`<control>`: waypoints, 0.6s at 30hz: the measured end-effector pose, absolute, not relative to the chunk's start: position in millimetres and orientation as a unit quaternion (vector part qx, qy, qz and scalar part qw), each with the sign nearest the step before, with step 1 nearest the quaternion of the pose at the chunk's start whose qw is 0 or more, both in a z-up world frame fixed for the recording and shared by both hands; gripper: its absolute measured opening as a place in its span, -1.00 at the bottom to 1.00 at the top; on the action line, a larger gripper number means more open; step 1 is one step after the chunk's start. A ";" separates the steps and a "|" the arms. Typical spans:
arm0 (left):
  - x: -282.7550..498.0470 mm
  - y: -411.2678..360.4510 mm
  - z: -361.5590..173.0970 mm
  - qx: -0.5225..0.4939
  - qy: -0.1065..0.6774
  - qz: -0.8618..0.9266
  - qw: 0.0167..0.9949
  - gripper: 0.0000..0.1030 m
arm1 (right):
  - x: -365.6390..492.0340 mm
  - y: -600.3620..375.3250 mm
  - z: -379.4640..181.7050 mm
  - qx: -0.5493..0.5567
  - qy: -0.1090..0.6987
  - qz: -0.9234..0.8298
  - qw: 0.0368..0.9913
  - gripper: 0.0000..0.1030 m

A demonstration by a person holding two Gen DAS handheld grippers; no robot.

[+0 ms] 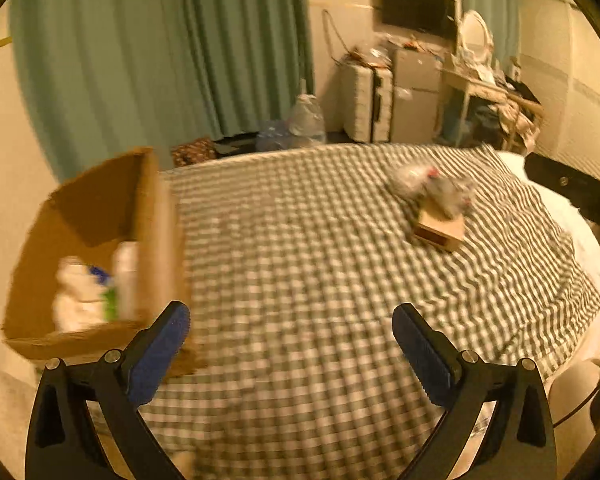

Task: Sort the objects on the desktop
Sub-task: 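Move both open tools back toward the wooden board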

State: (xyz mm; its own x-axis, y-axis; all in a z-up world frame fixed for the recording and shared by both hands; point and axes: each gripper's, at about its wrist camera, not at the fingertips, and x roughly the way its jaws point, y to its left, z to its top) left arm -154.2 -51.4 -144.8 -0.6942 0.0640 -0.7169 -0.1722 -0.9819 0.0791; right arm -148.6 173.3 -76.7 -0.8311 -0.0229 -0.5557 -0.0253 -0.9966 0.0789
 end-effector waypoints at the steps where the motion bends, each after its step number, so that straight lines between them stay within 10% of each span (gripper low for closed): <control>1: -158.8 -34.8 -153.2 -0.392 0.071 0.914 0.074 1.00 | -150.0 185.5 -86.1 -0.296 0.045 0.954 0.006 0.91; 18: -244.1 118.4 -243.7 -0.400 0.102 0.895 0.168 1.00 | -214.2 298.7 -185.8 -0.318 0.110 0.942 -0.011 0.91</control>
State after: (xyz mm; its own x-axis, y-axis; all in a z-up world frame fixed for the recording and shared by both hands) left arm -244.1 118.4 -243.7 -0.6231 0.2192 -0.7508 -0.3827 -0.9226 0.0482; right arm -214.2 298.7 -185.8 -0.7981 -0.0898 -0.5957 -0.0496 -0.9757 0.2136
